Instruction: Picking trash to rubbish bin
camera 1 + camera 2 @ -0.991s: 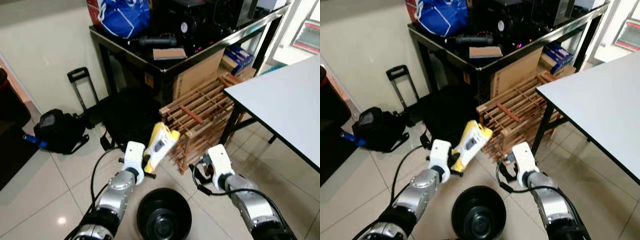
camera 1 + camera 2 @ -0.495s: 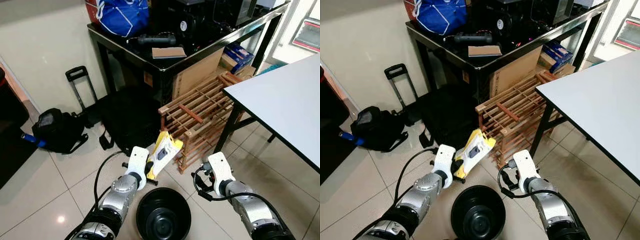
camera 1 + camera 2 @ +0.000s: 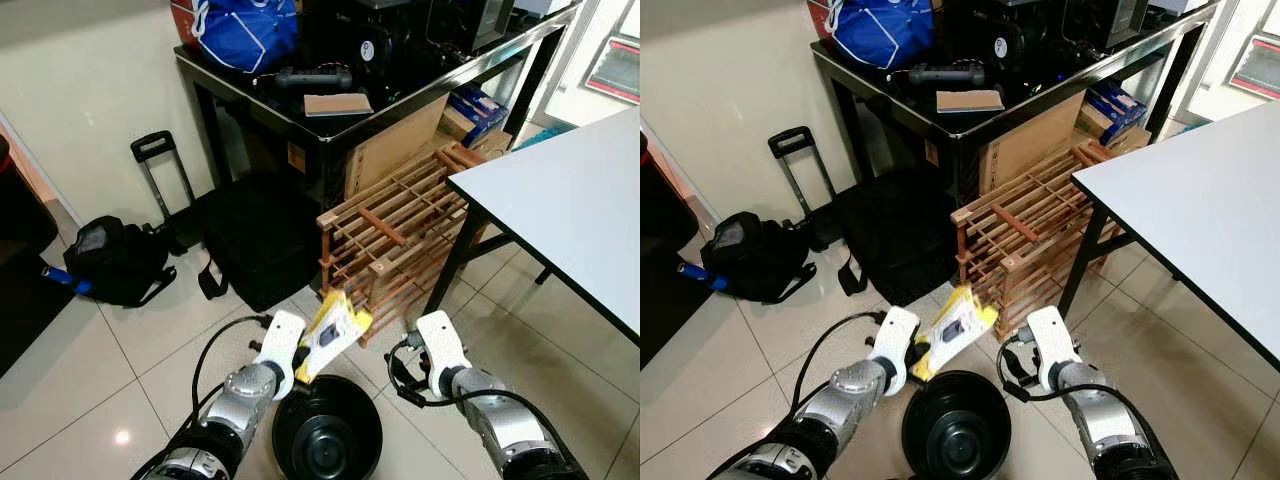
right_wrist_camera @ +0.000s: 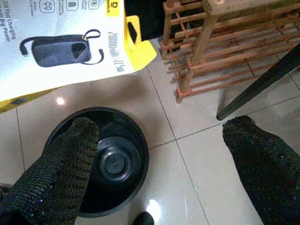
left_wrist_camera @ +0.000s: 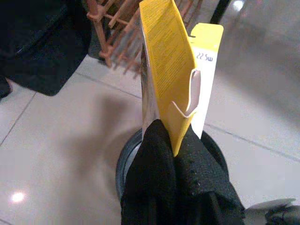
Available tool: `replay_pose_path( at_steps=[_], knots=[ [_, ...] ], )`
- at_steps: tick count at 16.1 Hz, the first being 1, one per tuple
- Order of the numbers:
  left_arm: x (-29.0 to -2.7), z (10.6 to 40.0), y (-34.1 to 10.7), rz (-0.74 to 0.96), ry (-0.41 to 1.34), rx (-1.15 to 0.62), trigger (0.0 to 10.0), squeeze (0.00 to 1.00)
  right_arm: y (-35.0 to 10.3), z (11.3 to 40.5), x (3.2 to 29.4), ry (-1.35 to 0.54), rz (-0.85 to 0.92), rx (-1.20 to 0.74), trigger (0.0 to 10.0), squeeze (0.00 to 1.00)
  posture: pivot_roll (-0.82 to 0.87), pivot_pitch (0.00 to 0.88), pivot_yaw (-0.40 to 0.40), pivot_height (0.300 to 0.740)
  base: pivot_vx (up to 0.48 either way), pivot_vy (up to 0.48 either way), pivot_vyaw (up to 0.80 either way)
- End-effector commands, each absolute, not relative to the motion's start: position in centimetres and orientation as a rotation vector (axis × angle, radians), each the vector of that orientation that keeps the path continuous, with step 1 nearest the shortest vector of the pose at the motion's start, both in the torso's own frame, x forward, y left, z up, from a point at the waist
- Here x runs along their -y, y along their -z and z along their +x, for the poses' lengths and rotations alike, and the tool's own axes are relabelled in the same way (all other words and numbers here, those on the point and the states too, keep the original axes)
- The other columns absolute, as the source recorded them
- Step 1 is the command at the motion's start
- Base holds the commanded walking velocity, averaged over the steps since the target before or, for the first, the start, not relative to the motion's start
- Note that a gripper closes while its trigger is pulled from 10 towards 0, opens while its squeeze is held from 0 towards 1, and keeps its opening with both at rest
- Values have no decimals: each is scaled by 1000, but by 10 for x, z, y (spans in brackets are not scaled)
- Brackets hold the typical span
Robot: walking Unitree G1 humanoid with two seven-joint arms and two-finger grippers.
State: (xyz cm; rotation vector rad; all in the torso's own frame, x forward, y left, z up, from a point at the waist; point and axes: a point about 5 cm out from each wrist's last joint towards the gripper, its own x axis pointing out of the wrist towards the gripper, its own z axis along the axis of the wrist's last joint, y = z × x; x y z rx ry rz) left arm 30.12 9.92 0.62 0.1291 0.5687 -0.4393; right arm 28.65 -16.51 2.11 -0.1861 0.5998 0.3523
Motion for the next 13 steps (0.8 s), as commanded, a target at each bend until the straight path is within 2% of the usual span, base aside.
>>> replay_pose_path(
  at_steps=[1, 7, 13],
  knots=[
    [-103, 300, -3, 155, 433, -593, 10000, 0, -15, 281, 165, -356, -198, -630, 10000, 0, -72, 136, 49, 740, 0, 0, 0],
    [-114, 281, 20, 179, 435, -755, 10000, 0, -19, 286, 165, -342, -205, -606, 10000, 0, -75, 131, 53, 740, 0, 0, 0],
    [-91, 268, 29, 227, 550, -821, 10000, 0, -10, 281, 167, -334, -207, -642, 10000, 0, -86, 118, 55, 740, 0, 0, 0]
  ],
)
